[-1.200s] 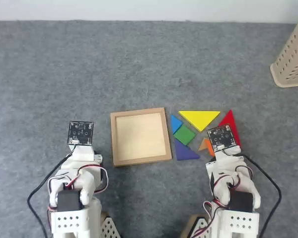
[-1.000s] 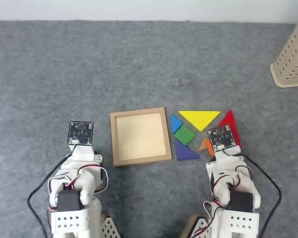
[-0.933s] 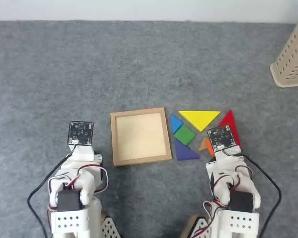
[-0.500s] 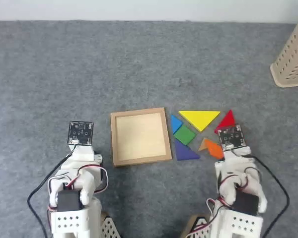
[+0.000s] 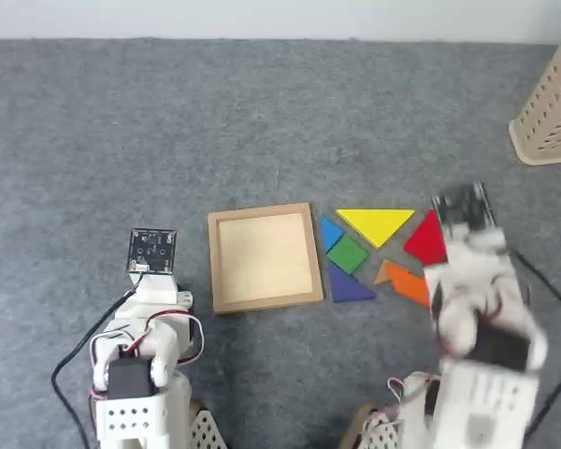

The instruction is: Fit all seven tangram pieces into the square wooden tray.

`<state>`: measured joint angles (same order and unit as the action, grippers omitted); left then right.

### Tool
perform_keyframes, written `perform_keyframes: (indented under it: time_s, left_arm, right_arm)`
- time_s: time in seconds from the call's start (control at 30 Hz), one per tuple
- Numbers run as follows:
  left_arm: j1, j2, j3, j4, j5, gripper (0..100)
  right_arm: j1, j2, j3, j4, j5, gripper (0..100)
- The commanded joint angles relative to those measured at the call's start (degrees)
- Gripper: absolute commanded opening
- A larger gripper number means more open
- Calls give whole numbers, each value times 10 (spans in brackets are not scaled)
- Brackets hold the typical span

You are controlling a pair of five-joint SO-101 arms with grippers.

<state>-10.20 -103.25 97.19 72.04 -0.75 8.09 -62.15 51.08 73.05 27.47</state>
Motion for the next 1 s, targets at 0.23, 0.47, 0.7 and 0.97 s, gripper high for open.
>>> perform_keyframes:
  time_s: [0.23,0.47,0.7,0.97]
  left_arm:
    - [0,-10,-7,3,5,12]
    - [0,-10,-7,3,5,12]
    - [0,-10,-7,3,5,12]
    - [0,-10,-7,3,5,12]
  right_arm:
    - [-76,535,-338,36,-54,273]
    - [-121,716,-417,21,-94,336]
    - [-109,829,-498,20,-103,349]
    - [-68,903,-535,19,-101,311]
